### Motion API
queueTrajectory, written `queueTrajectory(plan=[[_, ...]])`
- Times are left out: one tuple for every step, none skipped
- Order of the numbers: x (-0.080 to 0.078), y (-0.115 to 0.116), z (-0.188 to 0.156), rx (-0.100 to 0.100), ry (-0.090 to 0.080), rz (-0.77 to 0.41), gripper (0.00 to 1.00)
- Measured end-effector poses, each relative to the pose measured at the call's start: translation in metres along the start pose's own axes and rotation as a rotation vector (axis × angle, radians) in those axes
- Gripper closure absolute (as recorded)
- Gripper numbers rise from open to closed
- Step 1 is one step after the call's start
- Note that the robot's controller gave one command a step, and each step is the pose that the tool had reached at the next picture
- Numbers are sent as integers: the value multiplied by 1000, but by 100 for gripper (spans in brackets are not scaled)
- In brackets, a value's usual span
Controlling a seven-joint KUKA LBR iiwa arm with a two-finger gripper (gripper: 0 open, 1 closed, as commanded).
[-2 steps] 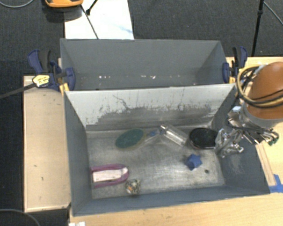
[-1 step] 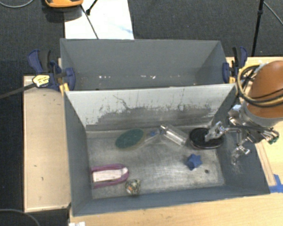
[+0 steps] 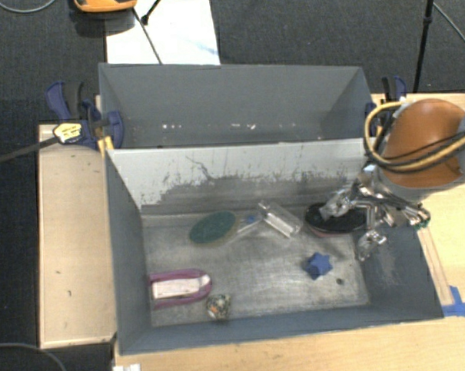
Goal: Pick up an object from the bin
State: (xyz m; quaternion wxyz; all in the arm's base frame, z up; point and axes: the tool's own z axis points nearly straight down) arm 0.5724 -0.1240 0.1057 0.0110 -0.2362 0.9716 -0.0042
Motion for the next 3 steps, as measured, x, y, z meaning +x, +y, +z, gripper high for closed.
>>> queueTrajectory(plan=[[-6,-1,4,1,-4,-360,0],[-28,13,3,0,1,-57,0],[-32,13,0,0,-8,-57,100]])
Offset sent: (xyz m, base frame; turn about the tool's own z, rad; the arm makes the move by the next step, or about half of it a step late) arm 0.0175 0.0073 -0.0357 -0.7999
